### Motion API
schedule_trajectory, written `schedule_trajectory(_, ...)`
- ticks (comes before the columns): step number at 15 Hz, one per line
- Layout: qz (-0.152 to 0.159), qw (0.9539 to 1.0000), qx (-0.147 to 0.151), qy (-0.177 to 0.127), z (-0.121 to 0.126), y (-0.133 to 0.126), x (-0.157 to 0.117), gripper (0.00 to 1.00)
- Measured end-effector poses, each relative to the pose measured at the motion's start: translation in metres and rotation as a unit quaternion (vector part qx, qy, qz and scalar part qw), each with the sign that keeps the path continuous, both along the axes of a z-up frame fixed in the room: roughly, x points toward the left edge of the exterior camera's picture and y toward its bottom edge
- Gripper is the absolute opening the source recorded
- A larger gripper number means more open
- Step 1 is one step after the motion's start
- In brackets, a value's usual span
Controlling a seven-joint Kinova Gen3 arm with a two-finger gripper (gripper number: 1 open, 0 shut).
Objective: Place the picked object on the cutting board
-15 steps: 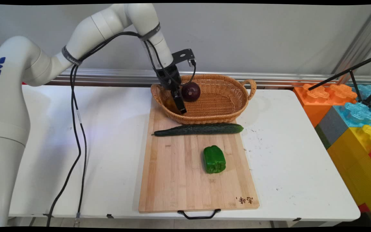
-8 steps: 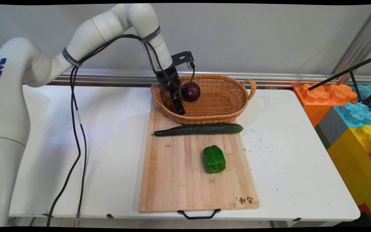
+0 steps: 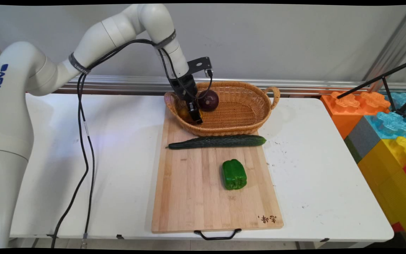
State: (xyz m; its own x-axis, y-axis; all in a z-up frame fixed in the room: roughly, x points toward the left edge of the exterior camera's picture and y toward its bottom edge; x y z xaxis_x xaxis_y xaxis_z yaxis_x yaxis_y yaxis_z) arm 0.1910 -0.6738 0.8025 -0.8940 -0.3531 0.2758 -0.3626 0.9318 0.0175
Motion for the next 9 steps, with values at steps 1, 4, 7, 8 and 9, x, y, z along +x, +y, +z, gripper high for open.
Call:
schedule_trajectory(1, -0.003, 1.0, -0.002, 0.0, 0.0, 0.0, 0.0, 0.0)
schedule_trajectory(4, -0.013, 0.9999, -0.009, 0.004, 0.001, -0.002, -0.003, 0.0)
schedule_trajectory(7, -0.022, 0.9995, -0.016, 0.012, 0.003, -0.002, -0.008, 0.0)
schedule_trajectory(8, -0.027, 0.9993, -0.02, 0.017, 0.005, -0.002, -0.011, 0.0)
schedule_trajectory(9, -0.033, 0.999, -0.024, 0.021, 0.007, -0.002, -0.014, 0.0)
